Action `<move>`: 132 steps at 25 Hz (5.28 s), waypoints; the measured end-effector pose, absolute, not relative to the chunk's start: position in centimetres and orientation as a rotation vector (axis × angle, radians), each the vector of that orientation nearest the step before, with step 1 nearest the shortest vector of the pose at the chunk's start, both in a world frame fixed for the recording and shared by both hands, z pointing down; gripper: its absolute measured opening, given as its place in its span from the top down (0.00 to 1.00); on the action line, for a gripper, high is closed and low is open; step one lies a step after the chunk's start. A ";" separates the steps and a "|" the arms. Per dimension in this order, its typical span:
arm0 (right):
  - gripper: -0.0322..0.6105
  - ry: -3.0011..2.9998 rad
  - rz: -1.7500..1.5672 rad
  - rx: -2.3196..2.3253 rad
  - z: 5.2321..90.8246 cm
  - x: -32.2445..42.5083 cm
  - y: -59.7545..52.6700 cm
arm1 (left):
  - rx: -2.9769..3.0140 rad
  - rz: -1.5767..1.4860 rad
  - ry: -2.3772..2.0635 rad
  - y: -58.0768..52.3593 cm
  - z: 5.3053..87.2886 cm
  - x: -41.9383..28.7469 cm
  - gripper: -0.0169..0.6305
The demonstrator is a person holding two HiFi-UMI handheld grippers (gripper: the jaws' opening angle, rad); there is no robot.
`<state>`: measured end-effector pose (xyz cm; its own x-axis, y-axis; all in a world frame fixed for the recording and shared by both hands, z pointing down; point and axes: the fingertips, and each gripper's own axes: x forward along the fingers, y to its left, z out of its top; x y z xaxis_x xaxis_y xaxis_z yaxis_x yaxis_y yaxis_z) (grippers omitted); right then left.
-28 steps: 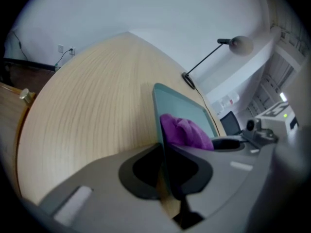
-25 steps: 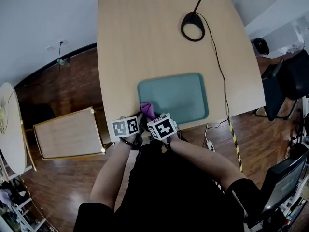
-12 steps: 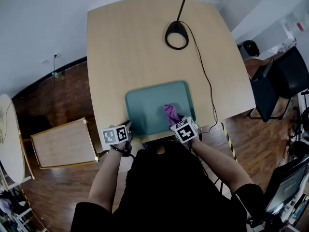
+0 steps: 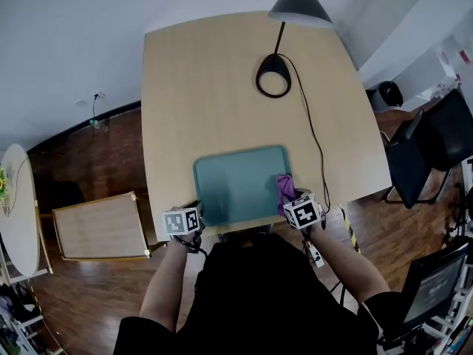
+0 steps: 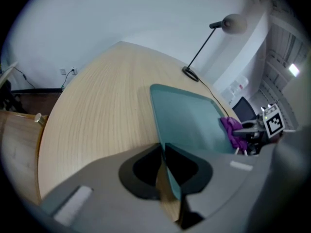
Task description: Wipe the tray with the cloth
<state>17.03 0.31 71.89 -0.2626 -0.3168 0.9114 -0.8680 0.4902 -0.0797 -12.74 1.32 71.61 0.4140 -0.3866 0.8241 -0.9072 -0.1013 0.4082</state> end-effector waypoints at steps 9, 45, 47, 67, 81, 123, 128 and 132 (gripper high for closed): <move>0.81 -1.795 0.719 0.976 72.3 16.2 -7.2 | 1.687 0.698 -1.142 1.5 71.7 -12.8 0.89; 0.82 -1.900 0.447 0.512 71.5 9.8 2.8 | 1.700 0.673 -1.134 1.6 73.1 -12.2 0.90; 0.82 -1.907 0.446 0.520 71.4 9.7 1.5 | 1.703 0.678 -1.141 1.5 73.1 -12.3 0.90; 0.82 -1.862 0.324 0.549 71.1 6.6 -13.8 | 1.691 0.691 -1.152 1.5 72.6 -12.3 0.89; 0.82 -1.953 0.325 0.343 70.6 3.5 1.1 | 1.694 0.669 -1.163 1.4 72.6 -12.7 0.89; 0.82 -1.948 0.185 0.336 70.1 -1.4 -4.7 | 1.712 0.679 -1.117 1.7 72.6 -12.2 0.89; 0.82 -1.969 0.153 0.204 70.1 -2.2 2.5 | 1.725 0.667 -1.129 1.8 72.5 -12.1 0.89; 0.82 -1.967 0.133 0.180 70.4 -1.8 4.3 | 1.743 0.668 -1.136 0.5 72.0 -11.5 0.89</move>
